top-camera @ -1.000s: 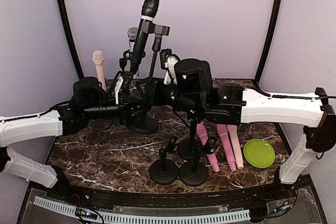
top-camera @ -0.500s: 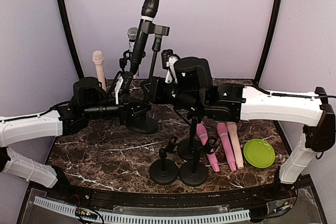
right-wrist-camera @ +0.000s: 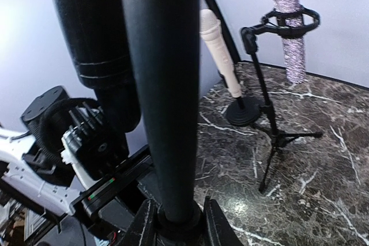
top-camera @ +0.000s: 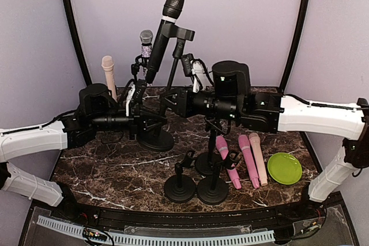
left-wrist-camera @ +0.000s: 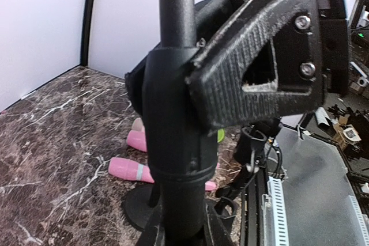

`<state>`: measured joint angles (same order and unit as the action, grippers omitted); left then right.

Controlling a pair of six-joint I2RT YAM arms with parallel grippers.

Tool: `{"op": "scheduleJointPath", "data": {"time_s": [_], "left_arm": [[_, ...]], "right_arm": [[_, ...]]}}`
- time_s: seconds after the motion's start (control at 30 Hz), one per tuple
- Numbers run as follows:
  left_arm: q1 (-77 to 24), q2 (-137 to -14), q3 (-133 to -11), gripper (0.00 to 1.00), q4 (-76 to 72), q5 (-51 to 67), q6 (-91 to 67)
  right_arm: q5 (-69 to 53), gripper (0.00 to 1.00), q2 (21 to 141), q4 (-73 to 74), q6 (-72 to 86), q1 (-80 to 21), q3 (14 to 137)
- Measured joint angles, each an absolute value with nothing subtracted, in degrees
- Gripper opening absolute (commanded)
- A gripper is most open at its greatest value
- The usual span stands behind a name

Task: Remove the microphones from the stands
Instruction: Unscrew the knob on the stand of the microphone stand.

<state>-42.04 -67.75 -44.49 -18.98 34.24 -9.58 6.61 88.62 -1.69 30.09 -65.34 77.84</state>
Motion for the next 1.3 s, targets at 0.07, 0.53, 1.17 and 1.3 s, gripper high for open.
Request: {"op": "scheduleJointPath", "data": {"time_s": [0.07, 0.53, 1.17, 1.3], "left_arm": [[-42.0, -67.5, -45.1, 0.0, -19.3, 37.6, -9.5], [-41.9, -67.4, -47.0, 0.0, -21.6, 47.5, -11.0], [-41.3, -65.3, -43.8, 0.0, -16.7, 20.1, -9.8], [-41.3, -65.3, -43.8, 0.0, -16.4, 18.9, -9.8]], "right_arm": [[0.9, 0.17, 86.6, -3.4, 28.7, -64.1, 76.1], [-12.7, 0.42, 82.3, -11.1, 25.6, -62.1, 71.8], [8.8, 0.66, 86.9, -8.8, 41.1, -65.1, 74.0], [9.3, 0.65, 91.4, -6.3, 42.7, -66.3, 79.3]]}}
